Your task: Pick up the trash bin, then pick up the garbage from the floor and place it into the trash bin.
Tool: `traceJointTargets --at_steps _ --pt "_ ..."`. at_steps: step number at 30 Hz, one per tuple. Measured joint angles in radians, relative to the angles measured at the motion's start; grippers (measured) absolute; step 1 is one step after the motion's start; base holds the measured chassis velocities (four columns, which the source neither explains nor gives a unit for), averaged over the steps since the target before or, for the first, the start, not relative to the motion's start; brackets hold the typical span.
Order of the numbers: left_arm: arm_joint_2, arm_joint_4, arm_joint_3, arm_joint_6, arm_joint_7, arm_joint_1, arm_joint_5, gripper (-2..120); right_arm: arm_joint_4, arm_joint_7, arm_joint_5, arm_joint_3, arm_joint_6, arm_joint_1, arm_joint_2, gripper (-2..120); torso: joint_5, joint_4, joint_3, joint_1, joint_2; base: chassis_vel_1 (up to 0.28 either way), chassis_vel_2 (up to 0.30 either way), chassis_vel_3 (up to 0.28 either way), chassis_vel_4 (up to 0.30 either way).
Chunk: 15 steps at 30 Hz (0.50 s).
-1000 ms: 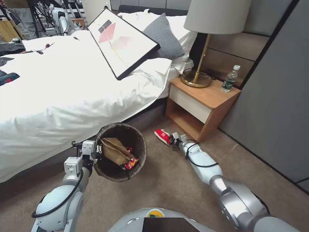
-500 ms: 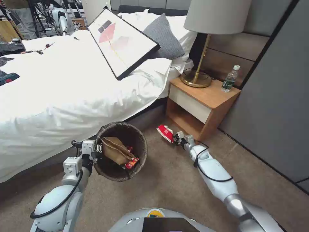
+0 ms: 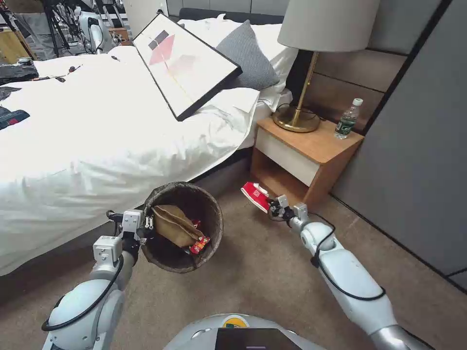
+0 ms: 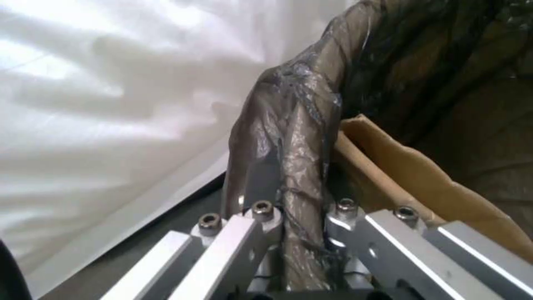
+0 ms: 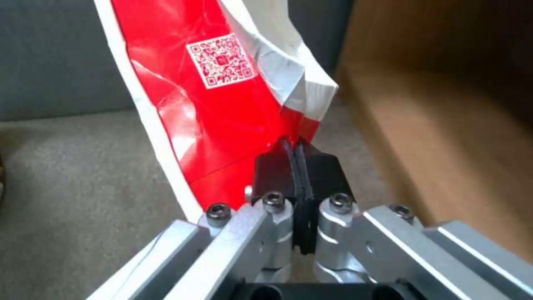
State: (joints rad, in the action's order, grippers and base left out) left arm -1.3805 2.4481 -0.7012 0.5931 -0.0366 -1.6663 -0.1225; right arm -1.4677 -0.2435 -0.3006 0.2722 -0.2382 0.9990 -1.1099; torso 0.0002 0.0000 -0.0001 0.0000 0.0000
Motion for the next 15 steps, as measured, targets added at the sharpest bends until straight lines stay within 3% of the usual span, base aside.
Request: traceJointTargets --at_steps 6,15 --pt "0.001 0.002 -0.006 0.0 0.0 0.004 -0.008 3 -0.169 0.006 -0.022 0.071 -0.021 0.108 0.057 0 -0.0001 -0.0001 0.0 0.0 0.0 0.0 0.0 0.0 0.0" --pt "0.006 -0.003 -0.006 0.004 0.0 0.02 -0.017 3 -0.382 0.007 -0.062 0.186 -0.031 0.285 0.075 0 -0.0002 -0.0001 0.0 0.0 0.0 0.0 0.0 0.0 0.0"
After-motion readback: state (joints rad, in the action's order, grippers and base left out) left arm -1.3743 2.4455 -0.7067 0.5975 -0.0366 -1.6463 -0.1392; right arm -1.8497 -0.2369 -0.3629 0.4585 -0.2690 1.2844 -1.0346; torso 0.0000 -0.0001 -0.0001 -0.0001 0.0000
